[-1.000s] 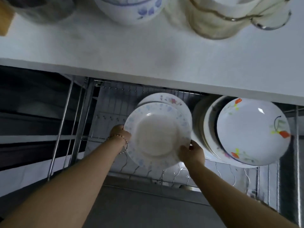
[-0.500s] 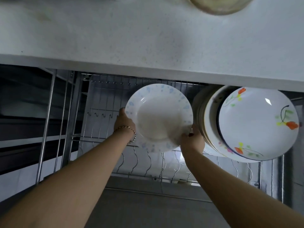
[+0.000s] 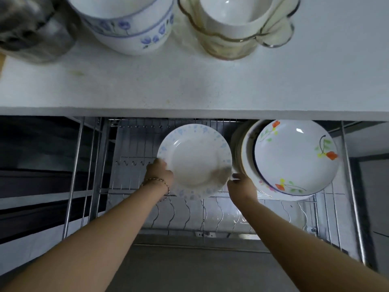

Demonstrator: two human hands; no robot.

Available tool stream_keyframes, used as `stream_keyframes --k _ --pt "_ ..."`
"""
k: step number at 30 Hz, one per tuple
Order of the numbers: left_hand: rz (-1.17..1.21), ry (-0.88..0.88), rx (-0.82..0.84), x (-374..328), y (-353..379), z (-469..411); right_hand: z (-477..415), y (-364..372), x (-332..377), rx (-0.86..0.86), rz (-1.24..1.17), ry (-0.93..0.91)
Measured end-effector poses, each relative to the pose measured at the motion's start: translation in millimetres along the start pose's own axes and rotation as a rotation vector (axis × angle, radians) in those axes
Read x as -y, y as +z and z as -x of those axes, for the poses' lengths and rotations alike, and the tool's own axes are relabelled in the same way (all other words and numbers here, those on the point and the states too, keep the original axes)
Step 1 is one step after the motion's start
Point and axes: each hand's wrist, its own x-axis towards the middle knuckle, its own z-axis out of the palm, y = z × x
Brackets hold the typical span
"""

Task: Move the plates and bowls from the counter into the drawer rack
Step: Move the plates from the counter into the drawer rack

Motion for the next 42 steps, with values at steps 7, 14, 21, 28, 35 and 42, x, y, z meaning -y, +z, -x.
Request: stream_keyframes --k 7,14,21,28,35,42 --pt "-0.387 0.434 0.213 -88.0 -20.5 111.7 69.9 -122.5 18.8 0.273 0.205 -0.240" --pt "-0.393 0.605 0.184 -212.1 11.0 237.8 117.9 -315.0 -2.3 0.064 0.447 -0.373" --pt "-0.317 0.629 0.155 -335.6 91.6 343.7 115.7 -516.6 -53.7 -0.060 0.423 -0.417" --pt "-0.149 0.606 0.144 -446.8 130.0 399.1 96.3 -660.9 -59.9 -0.141 0.481 -0.434" --pt "-0.056 0.512 0.058 -507.7 110.0 373.1 53.7 -704.9 -8.0 -0.130 0.427 -0.508" --pt "0.096 0.384 0.064 -570.7 80.5 288.5 -14.6 -697.3 75.8 -0.098 0.516 -0.537"
